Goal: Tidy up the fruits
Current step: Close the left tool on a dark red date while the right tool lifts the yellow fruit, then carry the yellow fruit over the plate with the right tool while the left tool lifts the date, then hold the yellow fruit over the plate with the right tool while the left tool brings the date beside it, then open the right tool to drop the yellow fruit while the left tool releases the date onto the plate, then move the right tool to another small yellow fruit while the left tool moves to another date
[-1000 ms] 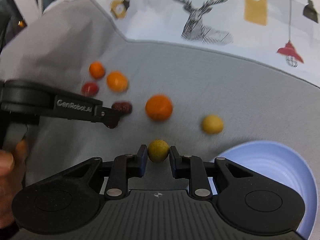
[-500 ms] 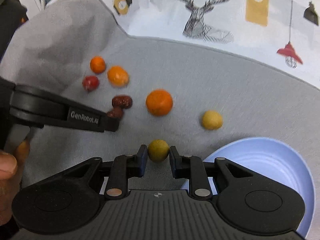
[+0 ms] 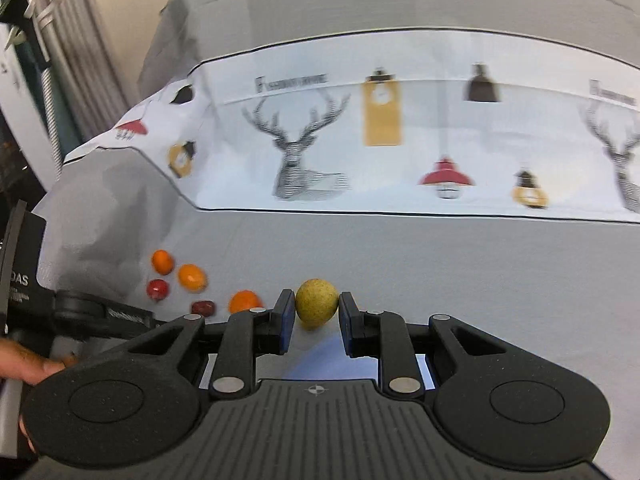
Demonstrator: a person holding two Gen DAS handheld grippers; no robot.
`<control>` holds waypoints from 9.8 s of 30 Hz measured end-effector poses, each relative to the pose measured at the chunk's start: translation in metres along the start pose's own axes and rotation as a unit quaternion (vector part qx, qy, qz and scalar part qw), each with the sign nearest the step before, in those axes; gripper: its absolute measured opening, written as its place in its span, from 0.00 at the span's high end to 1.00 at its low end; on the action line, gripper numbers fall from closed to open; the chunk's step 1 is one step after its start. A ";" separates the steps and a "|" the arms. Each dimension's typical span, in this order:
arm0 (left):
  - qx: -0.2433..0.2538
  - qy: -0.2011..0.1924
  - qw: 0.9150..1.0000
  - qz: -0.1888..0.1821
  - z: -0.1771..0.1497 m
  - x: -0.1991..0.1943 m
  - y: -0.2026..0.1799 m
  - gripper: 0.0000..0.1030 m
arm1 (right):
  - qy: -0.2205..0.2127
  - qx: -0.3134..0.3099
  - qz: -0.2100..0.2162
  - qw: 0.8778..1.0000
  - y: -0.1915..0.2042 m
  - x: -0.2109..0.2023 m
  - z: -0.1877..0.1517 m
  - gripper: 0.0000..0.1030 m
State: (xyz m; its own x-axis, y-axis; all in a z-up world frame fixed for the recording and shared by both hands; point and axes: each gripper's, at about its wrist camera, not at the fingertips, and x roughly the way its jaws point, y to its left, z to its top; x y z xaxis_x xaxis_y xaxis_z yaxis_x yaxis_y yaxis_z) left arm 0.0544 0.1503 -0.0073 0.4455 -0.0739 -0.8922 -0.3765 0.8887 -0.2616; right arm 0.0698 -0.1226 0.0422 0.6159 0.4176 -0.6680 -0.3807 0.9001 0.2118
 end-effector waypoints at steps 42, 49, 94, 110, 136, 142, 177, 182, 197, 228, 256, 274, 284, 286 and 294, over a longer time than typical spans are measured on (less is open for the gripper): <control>0.188 0.035 0.979 0.076 -0.024 0.045 -0.065 0.76 | 0.071 0.013 -0.040 0.997 -0.049 0.026 -0.047 0.76; 0.189 0.026 0.979 0.074 -0.027 0.039 -0.065 0.76 | 0.070 0.008 -0.039 0.997 -0.048 0.026 -0.045 0.76; 0.265 -0.140 0.951 -0.075 -0.059 -0.003 -0.141 0.76 | 0.074 -0.019 -0.063 0.995 -0.036 0.034 -0.046 0.76; 0.274 -0.149 0.945 -0.093 -0.063 -0.007 -0.146 0.76 | 0.075 -0.020 -0.066 0.995 -0.035 0.035 -0.046 0.76; 0.301 -0.149 0.936 -0.106 -0.072 -0.003 -0.158 0.76 | 0.077 -0.021 -0.067 0.995 -0.035 0.035 -0.045 0.76; 0.305 -0.147 0.934 -0.110 -0.074 -0.002 -0.161 0.76 | 0.078 -0.021 -0.067 0.994 -0.035 0.035 -0.046 0.76; 0.320 -0.149 0.926 -0.131 -0.080 -0.002 -0.170 0.76 | 0.084 -0.023 -0.078 0.993 -0.034 0.037 -0.046 0.76; 0.317 -0.149 0.928 -0.130 -0.080 -0.003 -0.170 0.70 | 0.077 -0.016 -0.092 0.993 -0.037 0.036 -0.047 0.56; 0.316 -0.144 0.930 -0.122 -0.080 -0.001 -0.168 0.70 | 0.075 -0.014 -0.101 0.992 -0.039 0.036 -0.045 0.52; 0.315 -0.140 0.931 -0.120 -0.077 0.001 -0.168 0.70 | 0.074 -0.009 -0.103 0.992 -0.040 0.036 -0.043 0.52; 0.317 -0.136 0.931 -0.119 -0.077 0.002 -0.169 0.70 | 0.071 -0.009 -0.108 0.992 -0.040 0.036 -0.042 0.52; 0.242 -0.120 0.958 -0.101 -0.051 -0.002 -0.146 0.70 | 0.046 0.014 -0.104 0.993 -0.030 0.035 -0.031 0.52; 0.002 -0.054 0.999 -0.003 0.006 0.005 -0.046 0.57 | 0.042 0.014 -0.075 0.996 -0.003 0.048 -0.025 0.52; -0.052 -0.045 0.998 0.000 0.012 0.005 -0.022 0.56 | 0.042 0.012 -0.067 0.997 0.004 0.052 -0.023 0.52; -0.090 -0.019 0.996 -0.005 0.018 0.012 -0.006 0.55 | 0.047 -0.009 -0.039 0.998 0.036 0.081 -0.014 0.53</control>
State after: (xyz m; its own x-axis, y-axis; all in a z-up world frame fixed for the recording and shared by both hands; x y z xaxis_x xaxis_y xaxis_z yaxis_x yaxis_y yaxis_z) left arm 0.0765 0.1523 -0.0102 0.4791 -0.0618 -0.8756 -0.5096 0.7926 -0.3348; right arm 0.0967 -0.0577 -0.0141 0.5763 0.3319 -0.7468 -0.3470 0.9267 0.1441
